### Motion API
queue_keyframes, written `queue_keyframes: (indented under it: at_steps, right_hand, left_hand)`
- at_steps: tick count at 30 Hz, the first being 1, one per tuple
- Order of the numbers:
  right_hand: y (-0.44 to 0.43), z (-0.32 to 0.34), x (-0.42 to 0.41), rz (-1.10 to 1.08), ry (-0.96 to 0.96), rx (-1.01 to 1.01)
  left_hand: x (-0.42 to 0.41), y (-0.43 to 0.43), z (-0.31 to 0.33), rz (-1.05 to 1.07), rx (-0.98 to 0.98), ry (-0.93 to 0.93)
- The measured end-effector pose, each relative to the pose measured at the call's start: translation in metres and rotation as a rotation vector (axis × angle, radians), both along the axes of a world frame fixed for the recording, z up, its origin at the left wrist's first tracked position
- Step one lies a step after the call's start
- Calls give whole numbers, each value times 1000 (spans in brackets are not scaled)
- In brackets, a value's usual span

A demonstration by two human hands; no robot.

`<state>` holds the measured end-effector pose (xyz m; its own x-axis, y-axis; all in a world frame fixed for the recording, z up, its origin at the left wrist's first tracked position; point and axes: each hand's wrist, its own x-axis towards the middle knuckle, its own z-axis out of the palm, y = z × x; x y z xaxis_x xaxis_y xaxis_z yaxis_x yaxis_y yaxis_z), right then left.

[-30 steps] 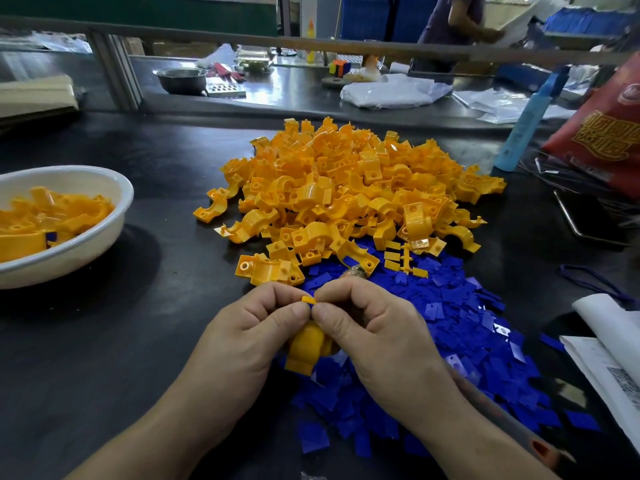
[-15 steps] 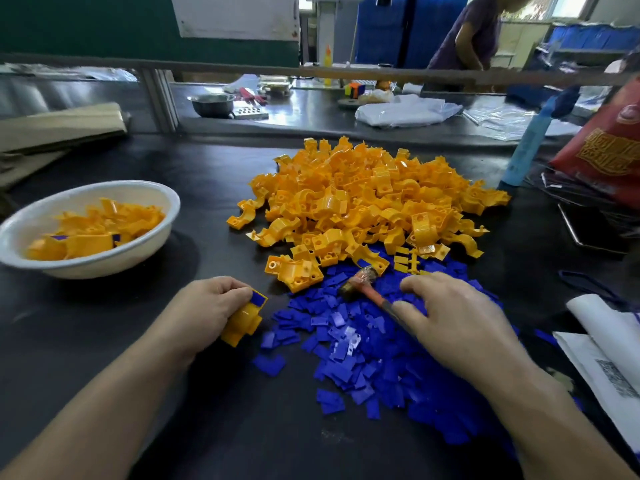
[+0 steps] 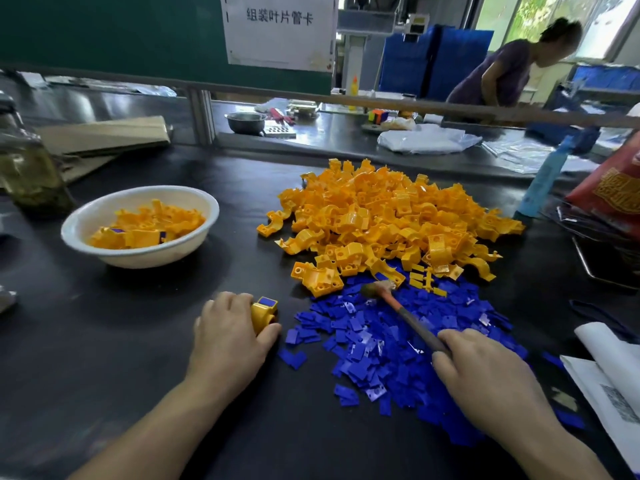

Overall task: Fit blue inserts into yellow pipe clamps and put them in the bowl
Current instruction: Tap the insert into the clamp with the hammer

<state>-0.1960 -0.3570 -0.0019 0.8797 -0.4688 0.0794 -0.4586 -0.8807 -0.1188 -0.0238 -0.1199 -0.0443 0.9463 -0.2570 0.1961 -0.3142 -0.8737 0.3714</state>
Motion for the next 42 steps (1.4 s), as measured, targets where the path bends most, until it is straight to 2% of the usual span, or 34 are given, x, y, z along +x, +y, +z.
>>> queue_keyframes:
  at_steps: [2,6,8,10,13,17,20,23,25,28,33,39,42]
  right_hand:
    - [5,4,-1,-23,-51,129]
    - [31,19,2,-6,-309,659]
    - [44,24,8,64,-274,801]
    - [52,26,16,140,-150,836]
    - [60,24,28,253,-50,732]
    - [71,20,41,355,-198,530]
    - [76,16,49,405,-62,414]
    - [69,19,54,405,31,407]
    - [66,23,56,398,0,405]
    - [70,19,60,387,-156,406]
    - [80,7,66,422,-9,366]
    - [69,22,55,359,-75,421]
    - [57,25,34,300,-121,367]
  left_hand:
    - [0,1,-4,14,-52,-12]
    - [5,2,-6,-6,-56,-50]
    - [6,2,-7,-14,-62,-51]
    - [7,3,-10,-20,-65,-63]
    - [8,4,-12,-21,-73,-76]
    - [11,3,-13,-27,-84,-70]
    - [11,4,-13,-38,-102,-80]
    - [10,3,-13,-42,-100,-76]
    - [11,3,-13,-40,-96,-63]
    - [11,4,-13,-40,-101,-74]
    - [11,3,-14,-45,-101,-68]
    - [12,3,-15,-35,-82,-74]
    - [10,3,-16,-42,-48,-101]
